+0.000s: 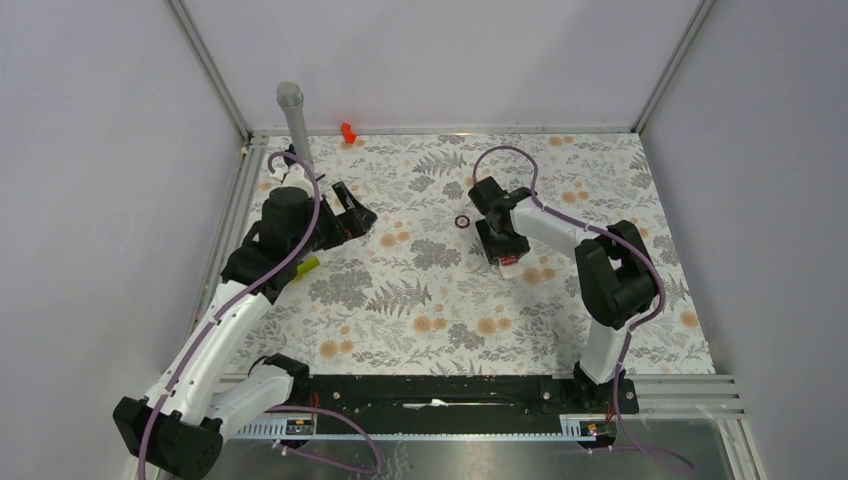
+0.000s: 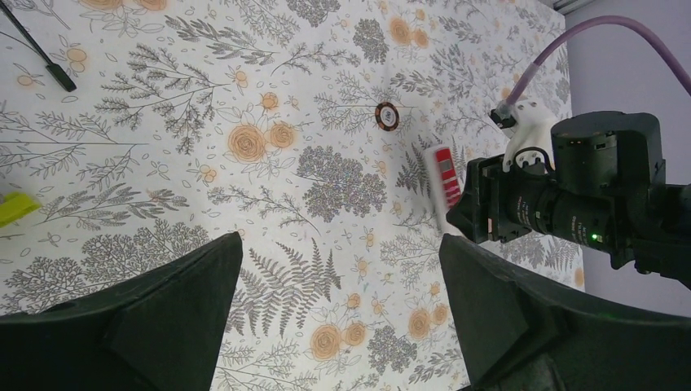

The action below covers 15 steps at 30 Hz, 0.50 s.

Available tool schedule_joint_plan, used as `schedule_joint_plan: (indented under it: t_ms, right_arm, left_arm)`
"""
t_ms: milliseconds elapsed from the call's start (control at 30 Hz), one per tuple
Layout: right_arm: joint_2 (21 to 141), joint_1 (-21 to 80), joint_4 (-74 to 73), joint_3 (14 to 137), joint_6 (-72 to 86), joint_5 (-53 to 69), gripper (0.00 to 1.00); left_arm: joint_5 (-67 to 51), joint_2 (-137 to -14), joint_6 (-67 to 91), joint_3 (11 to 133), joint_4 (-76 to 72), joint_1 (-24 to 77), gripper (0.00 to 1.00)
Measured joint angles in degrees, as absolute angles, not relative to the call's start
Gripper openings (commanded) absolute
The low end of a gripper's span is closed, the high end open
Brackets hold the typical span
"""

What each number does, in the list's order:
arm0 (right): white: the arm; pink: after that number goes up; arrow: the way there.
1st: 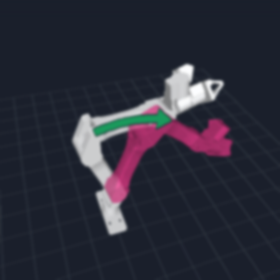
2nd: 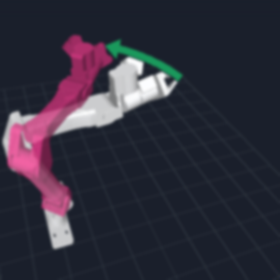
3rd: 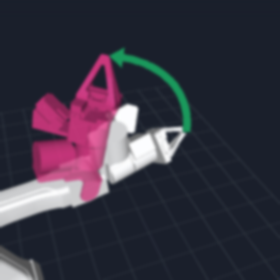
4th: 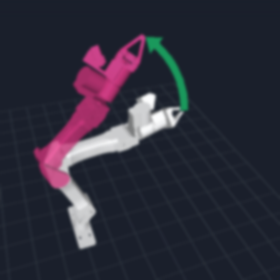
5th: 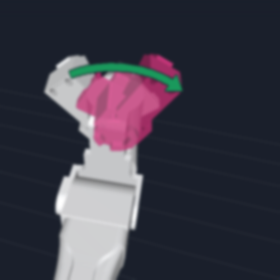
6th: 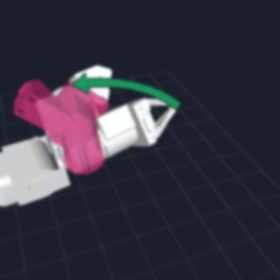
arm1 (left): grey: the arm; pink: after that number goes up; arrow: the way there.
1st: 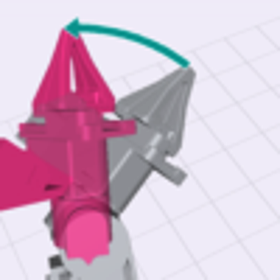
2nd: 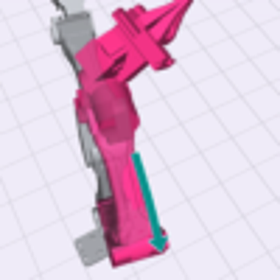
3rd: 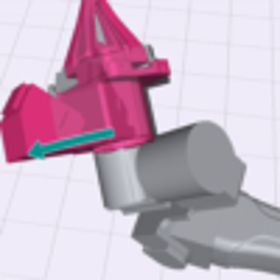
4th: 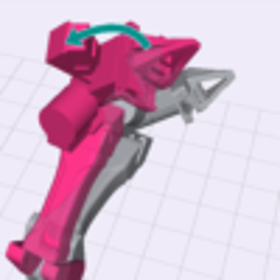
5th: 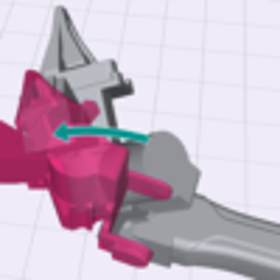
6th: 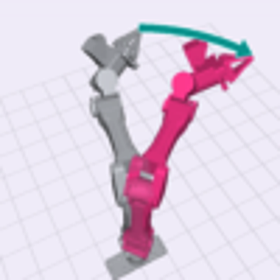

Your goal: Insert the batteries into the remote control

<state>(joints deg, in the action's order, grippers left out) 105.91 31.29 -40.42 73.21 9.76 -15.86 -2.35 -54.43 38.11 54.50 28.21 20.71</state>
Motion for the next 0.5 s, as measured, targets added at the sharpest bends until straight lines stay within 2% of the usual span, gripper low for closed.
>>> schedule_joint_plan:
  t_ms: [167,300,367,400,500]
  right_arm:
    - [102.0,31.3,-41.1,74.1,11.7,-11.3,0.64]
    - [93.5,31.1,-38.8,73.3,14.2,-10.9,0.69]
    - [85.4,30.8,-34.2,69.6,15.7,-11.5,0.70]
    - [81.5,30.6,-32.6,67.9,16.3,-12.1,0.69]
    - [70.5,30.2,-28.9,63.1,17.8,-16.1,0.56]
  left_arm:
    - [-1.9,-53.4,37.7,57.3,31.9,20.7,0.99]
    - [-1.0,-53.2,36.9,60.1,36.1,20.7,0.99]
    - [0.4,-52.8,36.1,61.5,38.2,20.7,0.99]
    - [1.3,-52.1,35.6,62.1,39.1,20.7,0.99]
    - [3.5,-48.9,33.9,62.3,41.0,20.7,0.99]
